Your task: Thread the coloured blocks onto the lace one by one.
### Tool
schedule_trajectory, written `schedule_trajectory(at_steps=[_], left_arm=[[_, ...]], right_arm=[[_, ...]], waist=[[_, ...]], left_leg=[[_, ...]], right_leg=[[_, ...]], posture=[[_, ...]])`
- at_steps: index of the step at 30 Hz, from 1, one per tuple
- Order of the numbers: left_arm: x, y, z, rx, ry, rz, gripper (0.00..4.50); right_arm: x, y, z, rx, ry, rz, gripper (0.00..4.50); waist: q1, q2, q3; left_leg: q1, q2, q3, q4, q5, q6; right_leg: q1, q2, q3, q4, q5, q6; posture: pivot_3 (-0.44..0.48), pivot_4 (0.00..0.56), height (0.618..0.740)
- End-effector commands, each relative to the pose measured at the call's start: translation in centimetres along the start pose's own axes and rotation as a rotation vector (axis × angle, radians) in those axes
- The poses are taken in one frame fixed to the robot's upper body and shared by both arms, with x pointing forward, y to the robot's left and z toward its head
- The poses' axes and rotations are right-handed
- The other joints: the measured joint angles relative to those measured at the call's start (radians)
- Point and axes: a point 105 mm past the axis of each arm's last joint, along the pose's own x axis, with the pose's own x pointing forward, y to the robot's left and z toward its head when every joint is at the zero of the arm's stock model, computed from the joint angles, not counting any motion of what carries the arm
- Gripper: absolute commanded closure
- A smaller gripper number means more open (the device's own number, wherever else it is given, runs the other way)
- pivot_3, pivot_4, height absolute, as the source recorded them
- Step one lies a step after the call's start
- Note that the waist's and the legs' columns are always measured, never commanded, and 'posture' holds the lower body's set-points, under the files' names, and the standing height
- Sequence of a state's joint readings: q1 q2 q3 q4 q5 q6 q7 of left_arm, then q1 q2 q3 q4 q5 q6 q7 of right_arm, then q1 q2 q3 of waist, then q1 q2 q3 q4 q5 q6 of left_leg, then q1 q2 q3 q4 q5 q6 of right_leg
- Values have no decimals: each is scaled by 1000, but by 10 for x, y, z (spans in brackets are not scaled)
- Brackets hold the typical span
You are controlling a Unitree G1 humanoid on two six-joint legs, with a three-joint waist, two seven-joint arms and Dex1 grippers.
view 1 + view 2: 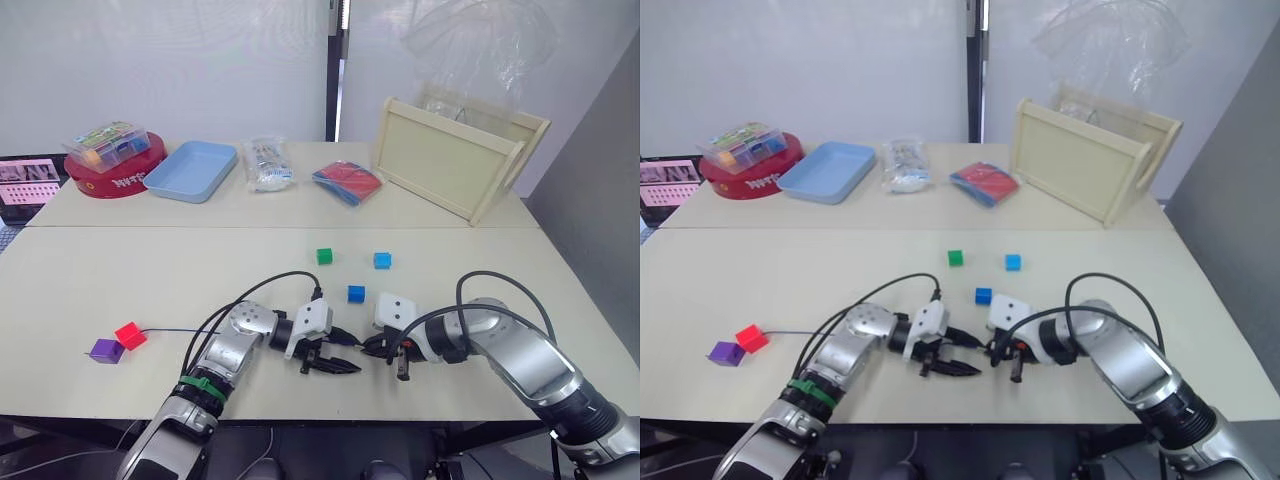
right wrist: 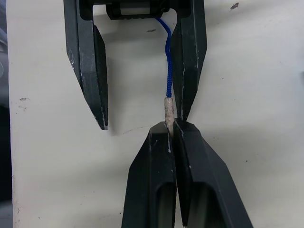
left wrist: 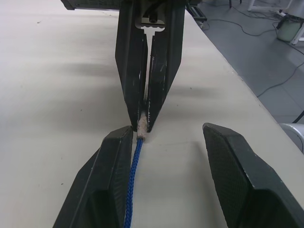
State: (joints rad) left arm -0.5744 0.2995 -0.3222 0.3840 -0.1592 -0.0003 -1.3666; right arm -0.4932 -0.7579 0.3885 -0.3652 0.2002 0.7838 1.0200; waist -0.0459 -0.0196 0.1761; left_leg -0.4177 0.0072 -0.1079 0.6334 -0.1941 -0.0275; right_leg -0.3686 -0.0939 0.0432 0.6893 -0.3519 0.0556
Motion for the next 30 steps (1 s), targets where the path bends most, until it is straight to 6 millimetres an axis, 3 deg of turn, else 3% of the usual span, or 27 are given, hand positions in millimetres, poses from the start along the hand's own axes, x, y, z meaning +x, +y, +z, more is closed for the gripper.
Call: schedule_trajectory(at_steps=[1,10,27,28,30], left_arm=[[-1,2,11,33,-30,1,2033],[-11,4,10,27,-22,19,2033],[-2,5,11,19,-36,2,2033],[-2,5,11,18,-36,1,2598],[-2,5,10,20,-27,-2,3176]], right_arm=[[-2,2,6,-27,-12,-3,4500],[-3,-1,0,-26,11,-13,4500],[-1,1,2,-37,7,-6,4500],[-1,1,2,-37,8,-6,4500],[-2,2,1,-36,9,-5,4500]], waist=[[0,0,0],[0,0,0],[0,0,0],[0,0,0],[0,0,0]], left_leg=[[0,0,0,0,0,0],[0,0,0,0,0,0],[0,0,0,0,0,0],[0,0,0,0,0,0],[0,0,0,0,0,0]], right_leg=[[0,0,0,0,0,0],[0,0,0,0,0,0],[0,0,0,0,0,0],[0,0,0,0,0,0],[0,0,0,0,0,0]], posture=[[0,150,740],[0,150,740],[0,150,740],[0,150,740],[0,150,740]])
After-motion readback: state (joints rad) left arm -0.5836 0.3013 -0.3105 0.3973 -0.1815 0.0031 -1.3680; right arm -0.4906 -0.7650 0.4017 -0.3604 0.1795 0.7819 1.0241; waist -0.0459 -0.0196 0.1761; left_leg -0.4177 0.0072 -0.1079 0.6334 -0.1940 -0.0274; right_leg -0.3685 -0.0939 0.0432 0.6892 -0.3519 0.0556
